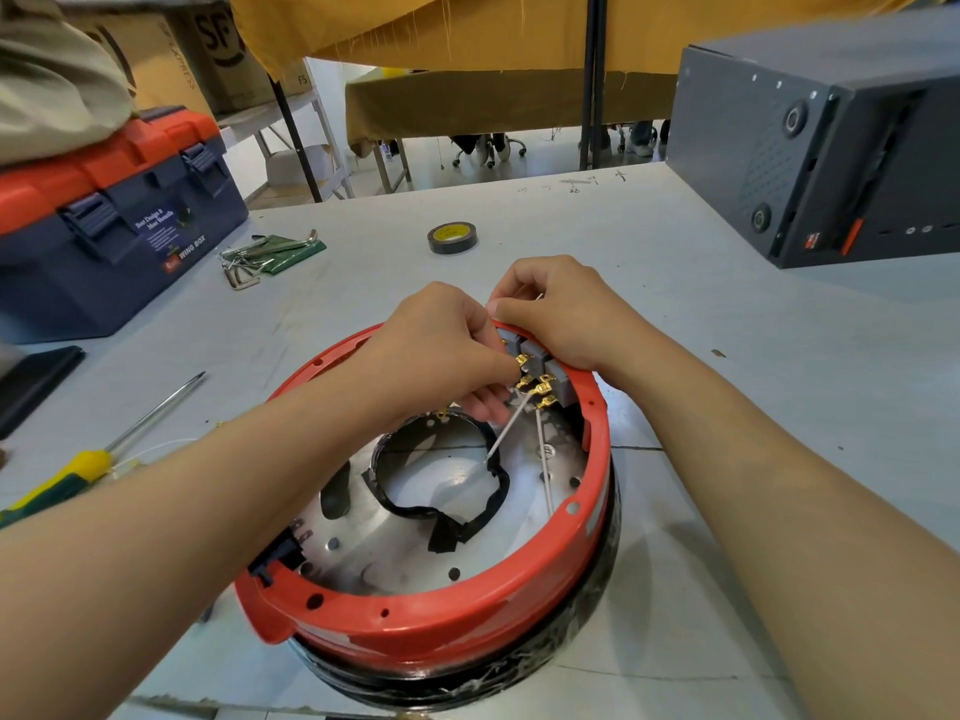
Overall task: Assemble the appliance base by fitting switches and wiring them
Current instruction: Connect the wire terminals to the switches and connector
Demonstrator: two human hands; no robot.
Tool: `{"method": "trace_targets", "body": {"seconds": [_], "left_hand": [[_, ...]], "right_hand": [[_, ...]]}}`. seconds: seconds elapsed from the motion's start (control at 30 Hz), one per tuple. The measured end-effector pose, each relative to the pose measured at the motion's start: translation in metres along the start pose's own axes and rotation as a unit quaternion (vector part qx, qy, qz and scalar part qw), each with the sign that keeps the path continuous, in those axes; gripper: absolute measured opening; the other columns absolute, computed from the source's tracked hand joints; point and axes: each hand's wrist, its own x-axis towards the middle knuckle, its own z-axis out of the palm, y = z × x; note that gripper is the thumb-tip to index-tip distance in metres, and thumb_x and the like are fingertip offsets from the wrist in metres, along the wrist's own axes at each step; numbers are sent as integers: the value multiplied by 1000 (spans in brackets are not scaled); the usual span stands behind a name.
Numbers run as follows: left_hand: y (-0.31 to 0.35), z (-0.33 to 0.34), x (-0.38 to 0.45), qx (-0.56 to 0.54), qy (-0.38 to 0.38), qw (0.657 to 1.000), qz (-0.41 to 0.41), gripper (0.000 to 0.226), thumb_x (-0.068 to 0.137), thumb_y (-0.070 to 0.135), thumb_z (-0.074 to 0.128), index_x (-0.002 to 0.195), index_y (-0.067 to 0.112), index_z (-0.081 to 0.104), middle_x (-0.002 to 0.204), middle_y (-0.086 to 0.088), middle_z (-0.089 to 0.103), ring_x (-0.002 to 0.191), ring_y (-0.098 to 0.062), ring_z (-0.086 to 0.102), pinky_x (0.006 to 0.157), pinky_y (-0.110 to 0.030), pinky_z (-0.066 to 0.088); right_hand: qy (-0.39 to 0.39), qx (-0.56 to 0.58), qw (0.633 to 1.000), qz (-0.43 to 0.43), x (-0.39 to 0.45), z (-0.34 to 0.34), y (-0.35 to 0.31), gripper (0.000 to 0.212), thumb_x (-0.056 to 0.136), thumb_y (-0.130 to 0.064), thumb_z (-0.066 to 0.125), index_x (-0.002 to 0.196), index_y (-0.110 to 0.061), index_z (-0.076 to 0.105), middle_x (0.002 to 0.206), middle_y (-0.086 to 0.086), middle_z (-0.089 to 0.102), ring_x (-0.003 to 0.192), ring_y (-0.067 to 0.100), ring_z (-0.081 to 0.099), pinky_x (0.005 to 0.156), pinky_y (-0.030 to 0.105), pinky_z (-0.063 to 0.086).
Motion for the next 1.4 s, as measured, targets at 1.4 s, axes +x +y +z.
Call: {"method": "trace_targets", "body": {"seconds": [1.4], "left_hand": [[7,1,-1,-79,-18,995,-49,17,89,-1,59,75,-8,64,55,-11,67,48,-18,66,46,-19,51]], "right_hand": [[173,-253,952,-16,-1,7,-3,28,94,-26,44,89,-9,65,84,9,59,74,25,45,61,28,30]]}}
